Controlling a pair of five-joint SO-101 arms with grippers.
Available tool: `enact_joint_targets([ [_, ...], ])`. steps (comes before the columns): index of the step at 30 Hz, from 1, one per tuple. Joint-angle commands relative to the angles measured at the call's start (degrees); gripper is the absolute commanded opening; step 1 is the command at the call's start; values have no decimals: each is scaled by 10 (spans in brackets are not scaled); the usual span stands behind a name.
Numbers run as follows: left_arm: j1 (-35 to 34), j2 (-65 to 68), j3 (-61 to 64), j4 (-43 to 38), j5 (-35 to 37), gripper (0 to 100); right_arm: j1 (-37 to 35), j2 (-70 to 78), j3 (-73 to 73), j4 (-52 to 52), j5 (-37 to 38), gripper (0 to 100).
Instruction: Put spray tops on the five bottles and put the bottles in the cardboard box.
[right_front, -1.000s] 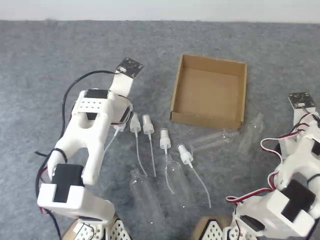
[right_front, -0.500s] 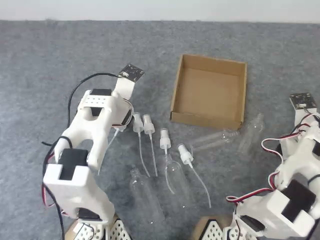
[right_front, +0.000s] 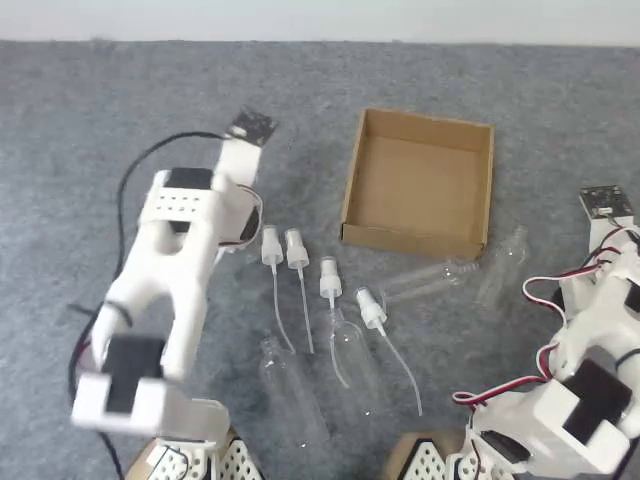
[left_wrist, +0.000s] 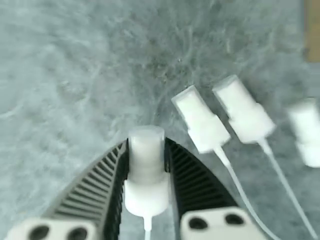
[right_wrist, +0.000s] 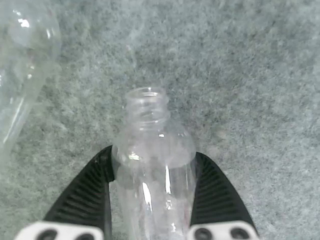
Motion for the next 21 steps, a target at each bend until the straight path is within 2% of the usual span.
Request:
enact_joint_targets([
  [1,0,-179,32,37,35,9,7,-4,-4,-3,-11,10],
  [9,-2,-428,197,33,63,12,2,-9,-5,-9,-89,17],
  [13,-2,-512,279,-6,83,12,1,-5,-5,-10,-135,135],
  [16,-2,-557,342,-40,81,12,1,-5,-5,-10,-137,231],
  [21,-2,-594,387,-62,80,12,-15,-12,-27,1,-135,271],
])
